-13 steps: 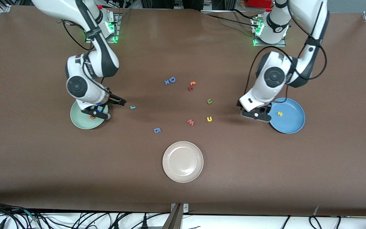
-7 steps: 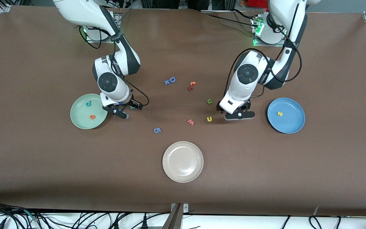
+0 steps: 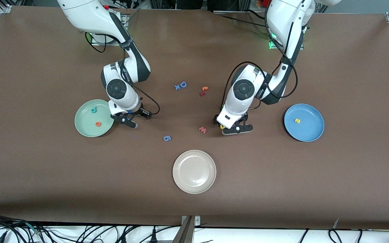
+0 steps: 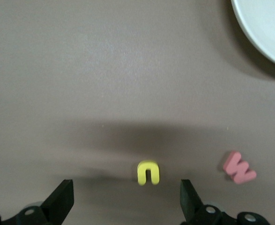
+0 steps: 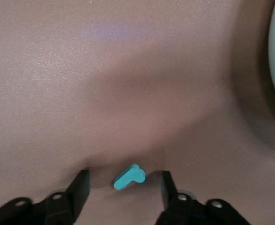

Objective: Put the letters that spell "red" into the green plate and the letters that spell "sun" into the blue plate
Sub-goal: 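Reach the right gripper to the teal hook while the left reaches yellow n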

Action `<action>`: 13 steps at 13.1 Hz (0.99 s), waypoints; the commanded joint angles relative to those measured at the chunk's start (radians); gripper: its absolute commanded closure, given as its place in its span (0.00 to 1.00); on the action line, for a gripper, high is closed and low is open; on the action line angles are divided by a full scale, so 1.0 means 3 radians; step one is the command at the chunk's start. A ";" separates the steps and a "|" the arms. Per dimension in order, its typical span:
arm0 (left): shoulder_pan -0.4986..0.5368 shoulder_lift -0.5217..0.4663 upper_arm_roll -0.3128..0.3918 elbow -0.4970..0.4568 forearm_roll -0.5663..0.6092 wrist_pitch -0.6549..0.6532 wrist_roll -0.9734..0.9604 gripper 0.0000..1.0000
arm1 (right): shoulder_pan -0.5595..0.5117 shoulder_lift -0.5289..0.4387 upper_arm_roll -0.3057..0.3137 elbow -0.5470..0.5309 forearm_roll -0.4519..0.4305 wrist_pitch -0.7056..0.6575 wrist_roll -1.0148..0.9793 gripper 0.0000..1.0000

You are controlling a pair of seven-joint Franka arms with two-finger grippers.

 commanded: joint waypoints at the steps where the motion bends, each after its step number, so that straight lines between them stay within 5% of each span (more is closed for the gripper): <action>1: -0.0075 0.0157 0.0042 0.0106 -0.0118 0.0120 -0.0135 0.00 | 0.0019 0.0009 -0.0014 -0.0011 0.0021 0.0048 0.0004 0.39; 7: -0.0219 0.0336 0.0042 0.0106 -0.0103 0.0274 -0.0289 0.01 | 0.0014 0.0019 -0.0030 -0.0011 -0.0004 0.0048 -0.0011 0.46; 13: -0.0224 0.0342 0.0073 0.0101 -0.0088 0.0274 -0.0238 0.19 | 0.0009 0.0019 -0.0030 -0.0011 -0.0009 0.0038 -0.0016 0.49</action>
